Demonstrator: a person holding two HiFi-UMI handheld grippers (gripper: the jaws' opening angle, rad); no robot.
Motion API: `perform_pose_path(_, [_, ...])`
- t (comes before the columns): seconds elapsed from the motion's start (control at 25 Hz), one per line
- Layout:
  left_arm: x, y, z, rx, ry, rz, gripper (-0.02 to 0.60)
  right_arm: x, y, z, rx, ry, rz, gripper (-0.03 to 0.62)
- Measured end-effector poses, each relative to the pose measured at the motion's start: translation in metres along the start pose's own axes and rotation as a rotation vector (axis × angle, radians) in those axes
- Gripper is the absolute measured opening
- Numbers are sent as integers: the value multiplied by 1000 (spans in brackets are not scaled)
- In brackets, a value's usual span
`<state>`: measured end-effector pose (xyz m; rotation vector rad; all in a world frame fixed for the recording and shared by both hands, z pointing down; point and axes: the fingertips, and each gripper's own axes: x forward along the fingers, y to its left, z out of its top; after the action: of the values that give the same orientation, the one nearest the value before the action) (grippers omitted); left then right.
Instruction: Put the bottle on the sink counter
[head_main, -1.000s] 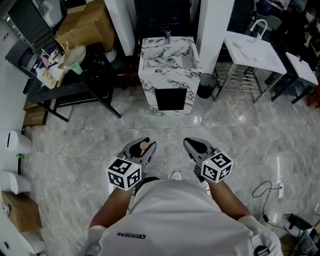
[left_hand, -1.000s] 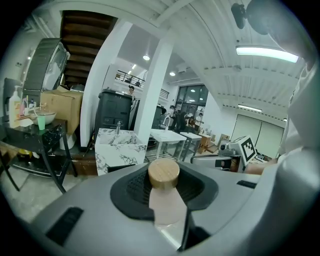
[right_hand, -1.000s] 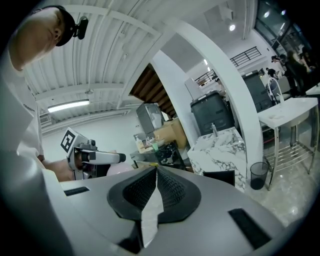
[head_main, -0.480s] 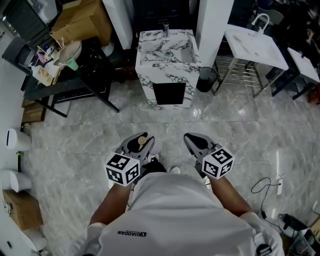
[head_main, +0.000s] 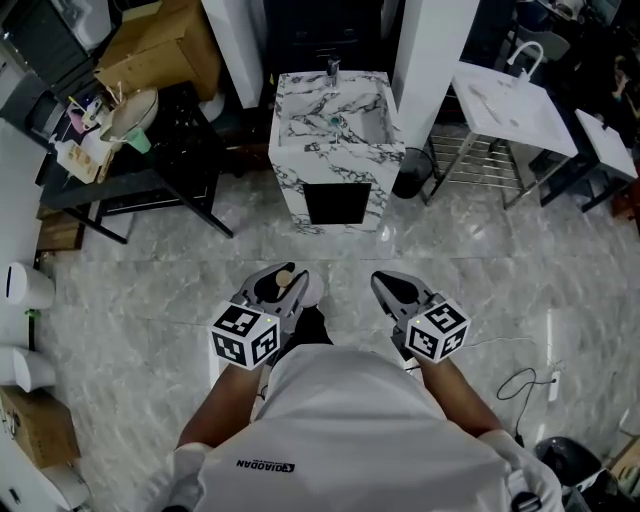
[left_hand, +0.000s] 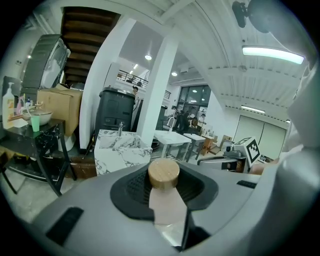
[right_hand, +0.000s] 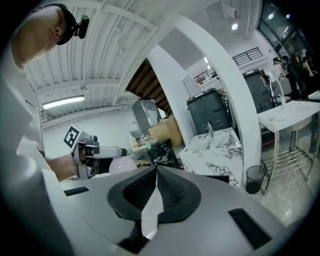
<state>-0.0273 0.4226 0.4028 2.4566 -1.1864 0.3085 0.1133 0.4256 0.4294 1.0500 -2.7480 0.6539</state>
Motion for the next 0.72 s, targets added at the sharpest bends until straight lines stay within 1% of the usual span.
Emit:
perform_pose_path(0.28, [39, 47, 25, 13, -5, -20, 127, 48, -34, 20, 2, 11, -25, 42])
perform_pose_path(0.48, [65, 91, 49, 13, 6, -29, 127, 91, -51, 48, -7, 23, -35, 41])
perform_pose_path(0.72, [97, 143, 83, 48, -1, -69, 127, 148, -79, 82, -11, 10, -74, 42])
